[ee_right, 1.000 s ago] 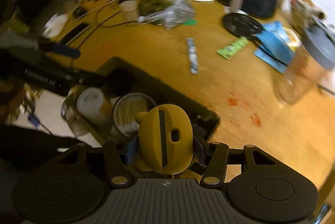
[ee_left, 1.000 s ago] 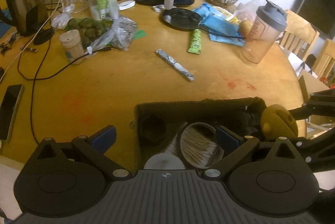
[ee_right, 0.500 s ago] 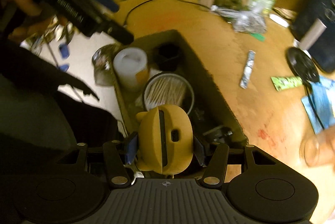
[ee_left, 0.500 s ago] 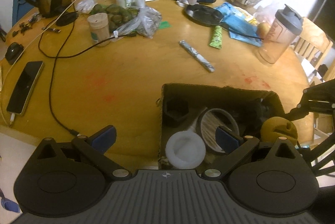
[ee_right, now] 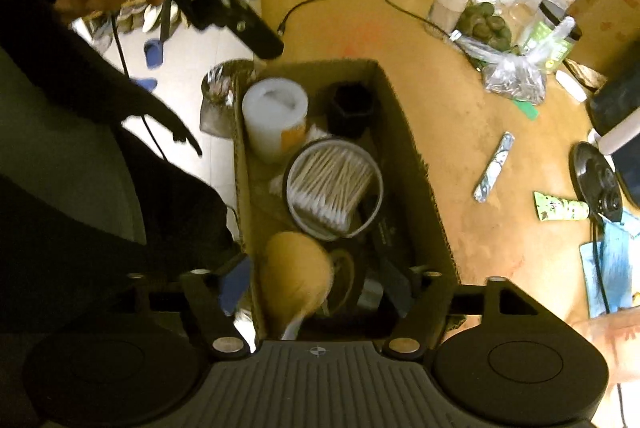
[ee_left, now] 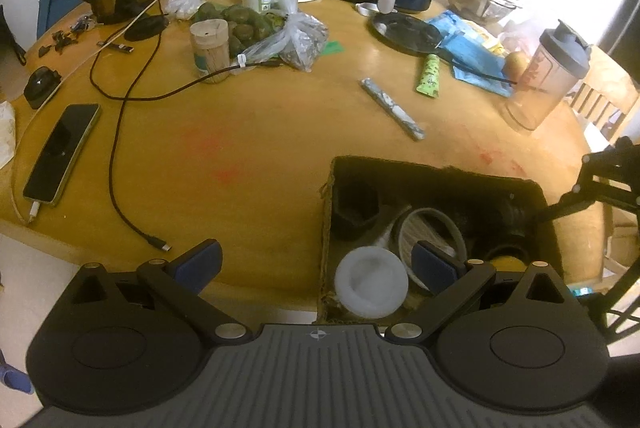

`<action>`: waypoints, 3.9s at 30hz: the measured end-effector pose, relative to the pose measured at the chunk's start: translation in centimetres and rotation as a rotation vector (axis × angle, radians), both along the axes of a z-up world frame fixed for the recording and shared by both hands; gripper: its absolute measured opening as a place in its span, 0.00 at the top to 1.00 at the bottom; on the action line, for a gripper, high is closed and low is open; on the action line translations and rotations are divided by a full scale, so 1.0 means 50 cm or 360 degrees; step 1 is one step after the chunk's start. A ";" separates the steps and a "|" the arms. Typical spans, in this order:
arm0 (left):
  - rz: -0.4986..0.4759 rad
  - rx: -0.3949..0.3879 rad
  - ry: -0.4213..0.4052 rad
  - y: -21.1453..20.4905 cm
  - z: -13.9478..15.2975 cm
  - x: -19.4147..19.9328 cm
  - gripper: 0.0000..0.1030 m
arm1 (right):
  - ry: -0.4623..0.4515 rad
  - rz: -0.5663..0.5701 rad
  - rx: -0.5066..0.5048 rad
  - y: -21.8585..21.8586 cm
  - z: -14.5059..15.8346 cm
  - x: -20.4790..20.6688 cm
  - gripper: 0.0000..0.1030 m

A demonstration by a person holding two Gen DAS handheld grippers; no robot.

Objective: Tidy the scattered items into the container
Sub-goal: 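Open the left tool to drop the tape roll while the right tool lowers the pig case in and opens, then move the open right tool to the green tube on the table, then close the right tool on the green tube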

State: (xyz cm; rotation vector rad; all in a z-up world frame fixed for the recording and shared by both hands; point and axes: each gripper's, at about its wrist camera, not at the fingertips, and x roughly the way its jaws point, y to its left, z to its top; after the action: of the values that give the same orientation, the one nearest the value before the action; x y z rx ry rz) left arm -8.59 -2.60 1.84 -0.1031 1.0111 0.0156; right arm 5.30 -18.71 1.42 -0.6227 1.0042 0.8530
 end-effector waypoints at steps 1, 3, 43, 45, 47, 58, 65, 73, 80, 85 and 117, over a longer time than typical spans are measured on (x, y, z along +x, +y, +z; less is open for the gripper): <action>-0.0009 -0.0001 -0.0002 -0.001 0.001 0.003 0.00 | -0.0004 -0.0020 0.0003 -0.001 0.002 0.001 0.25; -0.0031 -0.0003 -0.0007 -0.004 0.001 0.008 0.00 | -0.0012 -0.0069 0.0002 -0.004 0.005 0.001 0.25; -0.0222 -0.0009 -0.0030 0.000 0.010 0.092 0.00 | -0.0214 -0.1431 0.0114 -0.207 0.046 0.168 0.10; -0.0222 -0.0007 -0.0027 0.005 0.010 0.097 0.00 | -0.0228 -0.1435 0.0110 -0.210 0.044 0.185 0.11; -0.0219 -0.0005 -0.0022 0.009 0.009 0.101 0.00 | -0.0242 -0.1438 0.0115 -0.211 0.042 0.200 0.12; -0.0196 0.0001 0.0010 0.033 0.008 0.116 0.00 | -0.0268 -0.1507 0.0201 -0.210 0.008 0.292 0.20; -0.0175 0.0011 0.0020 0.047 0.010 0.123 0.00 | -0.0265 -0.1532 0.0214 -0.208 -0.031 0.363 0.34; -0.0124 0.0019 0.0054 0.075 0.010 0.129 0.00 | -0.0281 -0.1575 0.0237 -0.218 -0.061 0.435 0.36; -0.0087 0.0018 0.0080 0.094 0.009 0.134 0.00 | -0.0244 -0.1575 0.0255 -0.207 -0.099 0.481 0.37; -0.0071 0.0014 0.0099 0.100 0.004 0.132 0.00 | -0.0218 -0.1602 0.0280 -0.200 -0.125 0.506 0.38; 0.0061 -0.0010 0.0128 0.130 -0.008 0.099 0.00 | -0.0160 -0.1713 0.0249 -0.202 -0.190 0.568 0.71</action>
State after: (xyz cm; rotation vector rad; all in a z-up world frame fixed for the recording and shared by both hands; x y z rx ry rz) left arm -3.62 3.92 1.43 -0.1288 1.0898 0.0521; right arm 33.68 -28.81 -8.06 0.0591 0.9858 -0.0589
